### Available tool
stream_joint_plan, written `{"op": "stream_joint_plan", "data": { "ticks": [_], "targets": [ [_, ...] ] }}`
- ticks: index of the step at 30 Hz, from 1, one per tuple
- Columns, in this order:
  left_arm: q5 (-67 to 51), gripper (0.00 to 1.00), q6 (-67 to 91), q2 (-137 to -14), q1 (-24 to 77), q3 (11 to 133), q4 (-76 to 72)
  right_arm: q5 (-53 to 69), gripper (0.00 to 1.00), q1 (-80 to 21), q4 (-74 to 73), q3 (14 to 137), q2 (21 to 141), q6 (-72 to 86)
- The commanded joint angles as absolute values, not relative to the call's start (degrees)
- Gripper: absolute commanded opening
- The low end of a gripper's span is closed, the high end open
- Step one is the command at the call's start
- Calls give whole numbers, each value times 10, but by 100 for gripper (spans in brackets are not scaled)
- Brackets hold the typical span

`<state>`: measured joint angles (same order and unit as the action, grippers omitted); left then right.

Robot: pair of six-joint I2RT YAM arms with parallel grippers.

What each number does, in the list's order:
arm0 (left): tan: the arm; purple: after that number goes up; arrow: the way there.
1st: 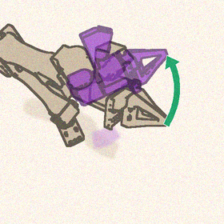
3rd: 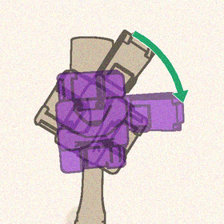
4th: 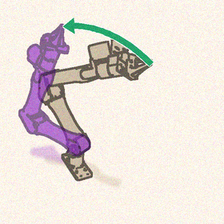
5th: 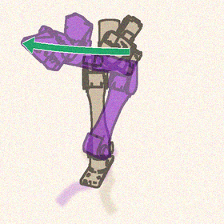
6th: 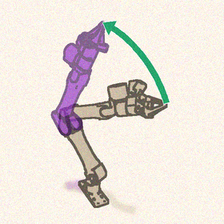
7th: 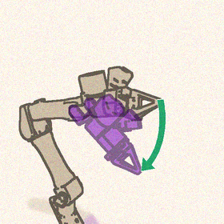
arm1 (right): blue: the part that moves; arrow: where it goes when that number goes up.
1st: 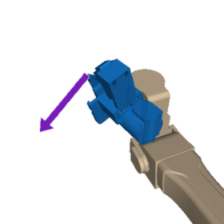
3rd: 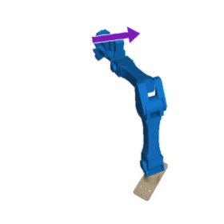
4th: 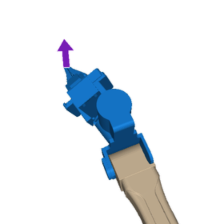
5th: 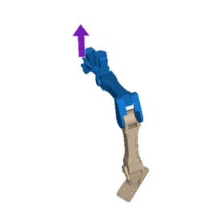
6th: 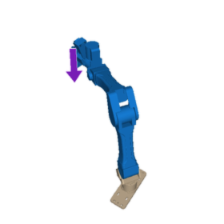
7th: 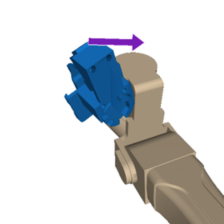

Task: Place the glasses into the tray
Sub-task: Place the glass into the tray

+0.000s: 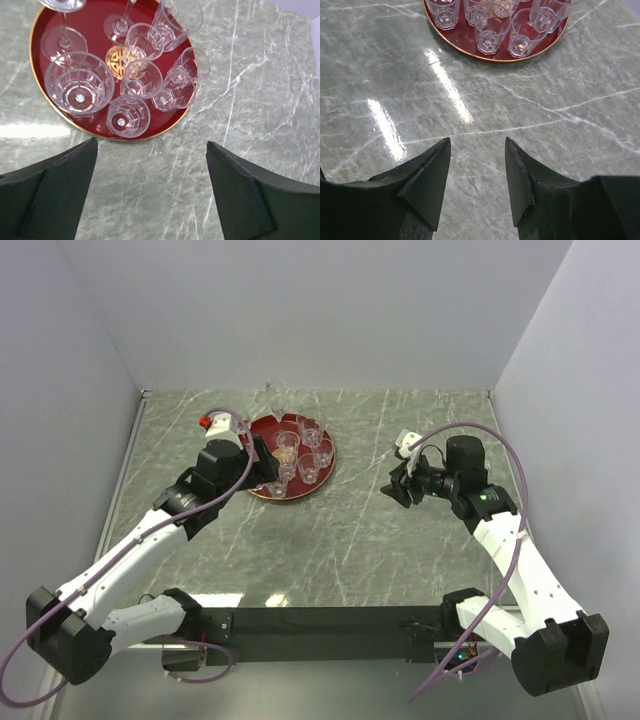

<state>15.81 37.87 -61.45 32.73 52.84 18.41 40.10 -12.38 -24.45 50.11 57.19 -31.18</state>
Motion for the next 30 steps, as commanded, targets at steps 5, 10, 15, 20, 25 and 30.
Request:
{"op": "stream_joint_plan", "data": {
  "ticks": [5,10,15,20,25,30],
  "targets": [
    [215,99,306,-559,327,544,226,406,55,-107,-231,498,565,-314],
    [245,99,259,-536,313,548,243,405,55,-97,-233,499,564,-314],
    [288,99,221,-524,303,546,256,406,55,-83,-233,501,563,-313],
    [314,99,204,-521,301,523,248,405,55,-72,-234,504,564,-309],
    [331,99,189,-524,301,501,232,398,55,-55,-237,507,562,-310],
    [338,100,177,-521,301,491,219,381,55,-46,-242,505,554,-312]
  ]
}}
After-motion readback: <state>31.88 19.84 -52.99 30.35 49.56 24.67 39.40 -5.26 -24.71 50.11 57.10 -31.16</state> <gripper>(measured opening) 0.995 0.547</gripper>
